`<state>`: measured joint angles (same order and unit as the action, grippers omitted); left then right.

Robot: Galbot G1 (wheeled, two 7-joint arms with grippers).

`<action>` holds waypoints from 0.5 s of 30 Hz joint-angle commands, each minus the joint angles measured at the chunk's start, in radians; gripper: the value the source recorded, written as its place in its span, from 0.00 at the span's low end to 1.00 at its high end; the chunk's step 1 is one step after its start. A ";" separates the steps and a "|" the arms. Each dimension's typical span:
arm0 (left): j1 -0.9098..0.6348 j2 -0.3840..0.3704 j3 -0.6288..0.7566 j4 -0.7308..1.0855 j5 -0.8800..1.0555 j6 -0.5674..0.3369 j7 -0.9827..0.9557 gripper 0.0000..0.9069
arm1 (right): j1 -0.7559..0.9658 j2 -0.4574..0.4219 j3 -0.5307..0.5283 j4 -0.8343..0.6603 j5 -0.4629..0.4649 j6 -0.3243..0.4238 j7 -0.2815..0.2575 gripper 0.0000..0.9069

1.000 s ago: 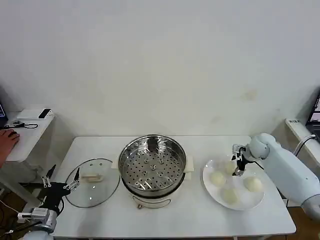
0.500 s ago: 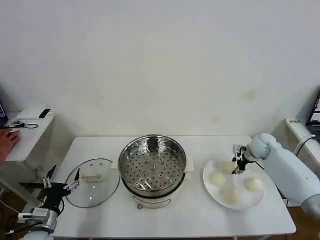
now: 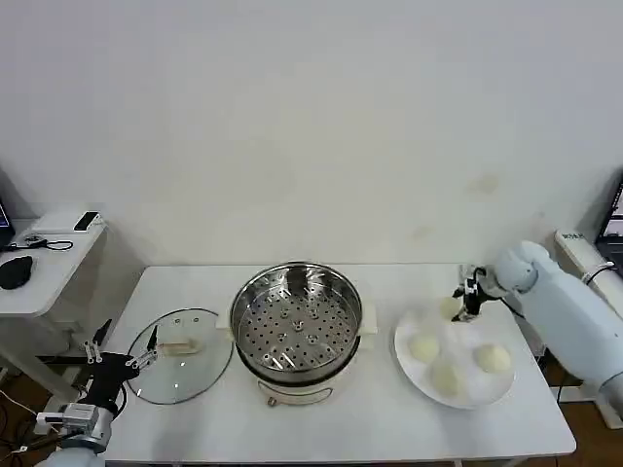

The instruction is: Take steamed baozi put them in steamer then cover it.

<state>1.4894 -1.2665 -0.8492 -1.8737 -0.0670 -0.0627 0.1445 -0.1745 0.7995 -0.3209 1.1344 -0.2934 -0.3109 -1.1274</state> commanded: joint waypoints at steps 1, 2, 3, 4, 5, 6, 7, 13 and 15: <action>0.001 0.001 -0.001 -0.005 0.000 0.002 0.001 1.00 | 0.190 -0.008 -0.120 0.087 0.131 -0.042 -0.018 0.71; 0.001 0.001 -0.001 -0.008 -0.001 0.002 0.001 1.00 | 0.224 -0.002 -0.142 0.093 0.155 -0.046 -0.023 0.71; 0.002 0.000 -0.001 -0.012 -0.001 0.002 0.001 1.00 | 0.260 0.006 -0.167 0.097 0.175 -0.053 -0.023 0.71; 0.004 0.000 -0.001 -0.015 0.000 0.002 0.001 1.00 | 0.294 0.014 -0.197 0.099 0.190 -0.059 -0.024 0.71; 0.005 0.000 0.000 -0.018 0.000 0.002 0.001 1.00 | 0.332 0.024 -0.224 0.100 0.212 -0.065 -0.025 0.71; 0.006 -0.002 0.000 -0.021 0.000 0.001 0.002 1.00 | 0.355 0.037 -0.243 0.100 0.221 -0.068 -0.028 0.71; 0.007 -0.004 0.000 -0.023 0.000 0.000 0.002 1.00 | 0.367 0.044 -0.255 0.099 0.222 -0.069 -0.032 0.71; 0.012 -0.012 -0.008 -0.029 -0.003 -0.005 -0.004 1.00 | 0.479 0.151 -0.341 0.051 0.261 -0.025 -0.055 0.71; 0.017 -0.012 -0.009 -0.032 -0.003 -0.009 -0.006 1.00 | 0.494 0.188 -0.334 0.016 0.253 0.004 -0.065 0.71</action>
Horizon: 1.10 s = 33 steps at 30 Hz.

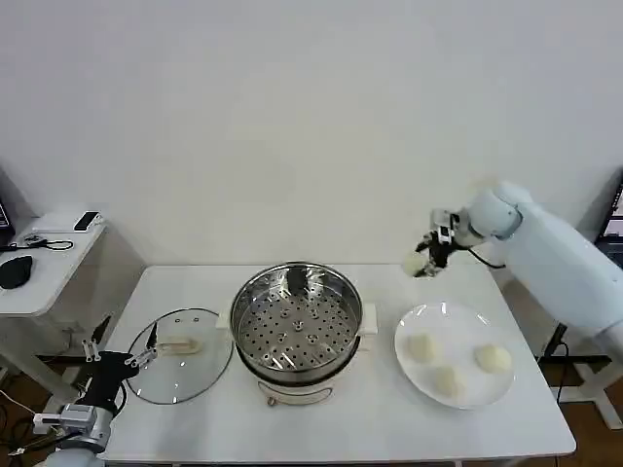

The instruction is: Take steamed baozi put them in steamer then cover it.

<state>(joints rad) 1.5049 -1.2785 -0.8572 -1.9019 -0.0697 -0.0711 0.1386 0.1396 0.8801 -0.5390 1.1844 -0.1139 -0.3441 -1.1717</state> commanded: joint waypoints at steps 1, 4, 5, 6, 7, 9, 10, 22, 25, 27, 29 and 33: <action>0.004 -0.002 -0.001 -0.004 -0.001 -0.002 -0.002 1.00 | 0.181 0.127 -0.106 -0.043 0.072 0.045 -0.033 0.71; 0.012 -0.005 -0.001 -0.009 0.000 -0.003 -0.007 1.00 | 0.178 0.186 -0.065 -0.081 0.071 0.086 -0.102 0.71; 0.015 -0.004 -0.001 -0.010 0.000 -0.003 -0.007 1.00 | 0.179 0.200 -0.061 -0.085 0.071 0.107 -0.118 0.71; 0.017 -0.004 -0.002 -0.011 0.001 -0.003 -0.007 1.00 | 0.181 0.210 -0.060 -0.088 0.065 0.135 -0.128 0.71; 0.018 -0.003 -0.004 -0.012 0.002 -0.003 -0.007 1.00 | 0.182 0.221 -0.061 -0.093 0.067 0.177 -0.135 0.71; 0.020 -0.002 -0.006 -0.012 0.002 -0.003 -0.008 1.00 | 0.185 0.237 -0.062 -0.108 0.092 0.270 -0.159 0.71; 0.021 -0.002 -0.007 -0.012 0.002 -0.003 -0.008 1.00 | 0.188 0.253 -0.064 -0.122 0.123 0.383 -0.182 0.71; 0.034 -0.007 -0.002 -0.011 0.028 0.001 -0.010 1.00 | 0.198 0.325 -0.140 -0.047 -0.010 0.809 -0.195 0.71; 0.040 -0.008 -0.002 -0.010 0.032 0.001 -0.009 1.00 | 0.195 0.343 -0.150 0.019 -0.169 0.848 -0.185 0.72; 0.045 -0.007 -0.002 -0.009 0.037 0.001 -0.009 1.00 | 0.196 0.352 -0.180 0.037 -0.186 0.861 -0.184 0.72; 0.048 -0.006 -0.002 -0.008 0.038 0.000 -0.008 1.00 | 0.193 0.363 -0.196 0.038 -0.192 0.874 -0.175 0.72; 0.048 -0.006 -0.002 -0.008 0.042 0.002 -0.006 1.00 | 0.180 0.380 -0.201 0.035 -0.229 0.893 -0.175 0.71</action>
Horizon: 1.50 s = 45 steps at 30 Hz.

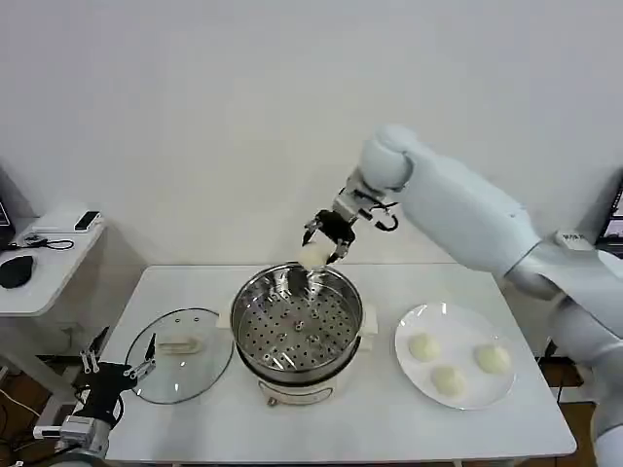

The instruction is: Take steamed baozi put them in steamer then cover it.

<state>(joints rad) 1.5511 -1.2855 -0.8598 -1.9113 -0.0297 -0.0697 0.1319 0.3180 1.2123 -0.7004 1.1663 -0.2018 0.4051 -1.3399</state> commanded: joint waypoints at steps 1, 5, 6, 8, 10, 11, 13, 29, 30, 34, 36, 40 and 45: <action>0.002 0.002 0.001 0.001 0.003 0.001 0.001 1.00 | -0.001 0.049 -0.039 0.054 -0.150 0.146 -0.007 0.71; 0.001 0.002 0.005 0.006 0.010 0.002 0.002 1.00 | -0.013 0.054 -0.037 0.055 -0.221 0.157 0.009 0.71; 0.002 0.002 0.005 0.005 0.012 0.002 0.005 1.00 | -0.018 0.054 -0.037 0.053 -0.238 0.158 0.014 0.72; 0.003 0.001 0.006 0.006 0.012 0.003 0.007 1.00 | -0.026 0.056 -0.039 0.046 -0.247 0.157 0.018 0.71; 0.000 0.002 0.007 0.011 0.012 0.003 0.006 1.00 | -0.035 0.062 -0.039 0.036 -0.251 0.154 0.018 0.71; -0.001 0.001 0.008 0.011 0.012 0.003 0.005 1.00 | -0.039 0.065 -0.038 0.031 -0.253 0.152 0.019 0.71; -0.002 -0.001 0.007 0.011 0.011 0.003 0.004 1.00 | -0.043 0.072 -0.037 0.021 -0.256 0.150 0.019 0.71; 0.001 0.001 0.011 0.032 0.010 0.001 0.000 1.00 | -0.106 0.138 -0.033 -0.042 -0.290 0.134 0.035 0.71; 0.001 0.001 0.011 0.034 0.010 0.001 -0.001 1.00 | -0.106 0.138 -0.035 -0.041 -0.291 0.132 0.038 0.71; 0.002 0.004 0.011 0.041 0.009 0.000 -0.001 1.00 | -0.112 0.138 -0.054 -0.051 -0.287 0.118 0.060 0.71; 0.001 0.007 0.010 0.042 0.008 0.000 -0.001 1.00 | -0.120 0.144 -0.055 -0.066 -0.300 0.117 0.081 0.71; -0.001 0.006 0.012 0.045 0.009 -0.001 -0.001 1.00 | -0.130 0.160 -0.056 -0.104 -0.311 0.111 0.114 0.71; -0.007 0.001 0.016 0.052 0.010 -0.002 -0.001 1.00 | -0.130 0.181 -0.052 -0.139 -0.332 0.111 0.150 0.72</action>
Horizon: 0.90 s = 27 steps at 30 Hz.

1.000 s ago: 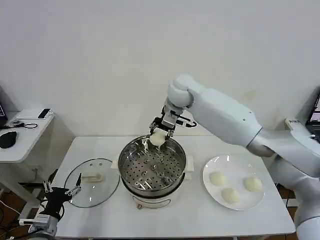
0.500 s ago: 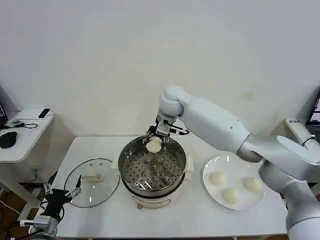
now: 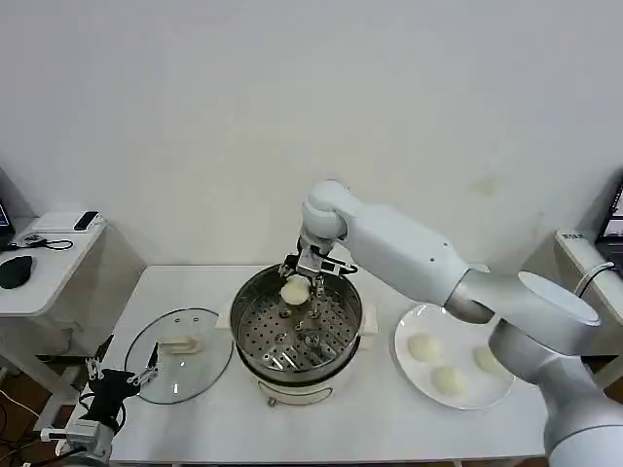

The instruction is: Take steamed baozi put them in steamer then cover it.

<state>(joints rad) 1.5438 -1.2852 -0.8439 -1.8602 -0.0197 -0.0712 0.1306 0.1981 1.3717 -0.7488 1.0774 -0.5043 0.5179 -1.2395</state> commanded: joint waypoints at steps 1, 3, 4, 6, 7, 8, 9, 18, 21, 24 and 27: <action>0.000 0.001 0.001 0.003 0.001 -0.001 0.001 1.00 | -0.010 0.026 -0.005 -0.058 -0.039 -0.004 0.072 0.72; 0.000 0.002 0.002 0.004 0.000 -0.002 0.000 1.00 | -0.010 0.030 -0.012 -0.067 -0.038 -0.007 0.089 0.72; -0.002 0.002 0.002 0.009 0.000 -0.003 0.000 1.00 | -0.010 0.034 -0.014 -0.072 -0.037 -0.006 0.088 0.72; -0.004 0.002 0.003 0.014 0.000 -0.004 0.000 1.00 | -0.013 0.039 -0.013 -0.077 -0.044 -0.007 0.088 0.72; -0.004 0.002 0.003 0.014 0.000 -0.004 -0.001 1.00 | -0.013 0.040 -0.013 -0.079 -0.042 -0.005 0.085 0.72; -0.004 0.002 0.004 0.014 0.000 -0.004 -0.001 1.00 | -0.012 0.040 -0.018 -0.079 -0.027 -0.006 0.079 0.72; -0.004 0.002 0.004 0.014 0.000 -0.004 -0.001 1.00 | -0.011 0.039 -0.022 -0.078 -0.018 -0.007 0.077 0.72; -0.002 0.000 0.004 0.016 0.000 -0.006 -0.001 1.00 | -0.010 0.042 -0.028 -0.066 -0.014 -0.019 0.076 1.00; 0.002 0.000 0.002 0.014 -0.001 -0.006 -0.001 1.00 | -0.006 0.038 -0.025 -0.057 -0.011 -0.025 0.068 1.00; 0.003 -0.002 0.000 0.014 -0.001 -0.006 0.000 1.00 | 0.002 0.019 -0.021 -0.022 -0.003 -0.036 0.054 1.00; 0.004 -0.004 0.001 0.017 0.000 -0.006 0.000 1.00 | 0.014 -0.018 -0.009 0.051 0.056 -0.063 0.029 1.00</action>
<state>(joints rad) 1.5483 -1.2909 -0.8428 -1.8455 -0.0203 -0.0775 0.1302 0.2060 1.3845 -0.7641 1.0553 -0.4956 0.4760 -1.1949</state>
